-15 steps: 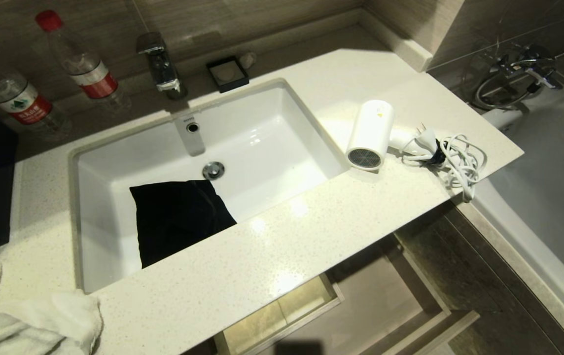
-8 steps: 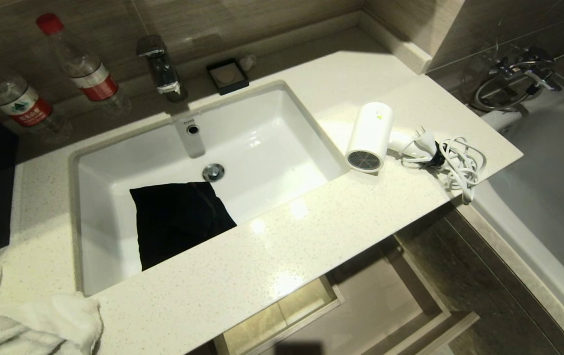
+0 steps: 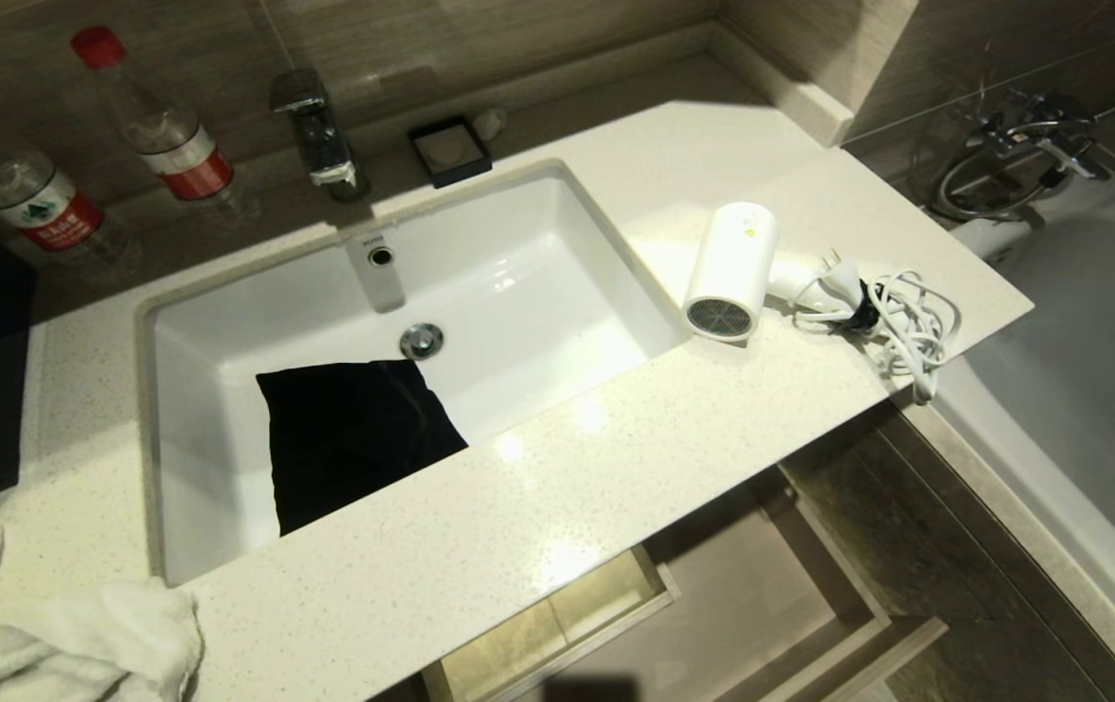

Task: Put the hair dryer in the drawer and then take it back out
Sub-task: Pick up the hairdryer

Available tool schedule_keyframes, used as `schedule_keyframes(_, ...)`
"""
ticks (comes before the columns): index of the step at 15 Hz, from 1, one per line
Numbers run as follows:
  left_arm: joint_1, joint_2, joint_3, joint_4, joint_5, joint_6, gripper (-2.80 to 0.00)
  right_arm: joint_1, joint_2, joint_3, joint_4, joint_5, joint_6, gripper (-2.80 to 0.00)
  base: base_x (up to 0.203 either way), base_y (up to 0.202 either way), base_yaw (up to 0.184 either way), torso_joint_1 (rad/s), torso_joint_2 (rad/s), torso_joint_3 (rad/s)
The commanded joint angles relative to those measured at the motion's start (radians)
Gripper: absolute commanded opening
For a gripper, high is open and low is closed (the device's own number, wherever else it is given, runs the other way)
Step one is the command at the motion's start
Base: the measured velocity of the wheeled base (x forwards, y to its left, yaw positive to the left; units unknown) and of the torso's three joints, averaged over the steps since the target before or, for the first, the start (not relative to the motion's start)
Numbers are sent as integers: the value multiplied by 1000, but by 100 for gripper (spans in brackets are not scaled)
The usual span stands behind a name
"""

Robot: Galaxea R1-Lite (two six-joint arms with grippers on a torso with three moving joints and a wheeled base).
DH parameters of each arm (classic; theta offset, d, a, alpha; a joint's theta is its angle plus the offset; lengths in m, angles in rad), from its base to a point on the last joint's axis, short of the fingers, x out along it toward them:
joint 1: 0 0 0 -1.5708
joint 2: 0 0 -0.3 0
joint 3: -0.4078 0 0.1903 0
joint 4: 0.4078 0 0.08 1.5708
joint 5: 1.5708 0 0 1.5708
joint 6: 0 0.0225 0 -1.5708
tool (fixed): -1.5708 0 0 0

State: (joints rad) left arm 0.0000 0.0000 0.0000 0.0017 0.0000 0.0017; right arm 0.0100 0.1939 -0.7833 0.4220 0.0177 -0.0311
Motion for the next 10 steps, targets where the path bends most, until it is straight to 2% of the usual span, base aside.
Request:
schedule_keyframes(1,0,0,0,0,0,0,-280,1,250,-273,294,-1,1,-280,0,0,0,0,0,0)
schedule_keyframes(4,0,0,0,0,0,0,-280,26,423,-377,436,-25,5,-280,0,0,0,0,0,0)
schedule_keyframes(10,0,-2,1,0,0,0,-280,78,703,-439,459,-113,-1,-280,0,0,0,0,0,0)
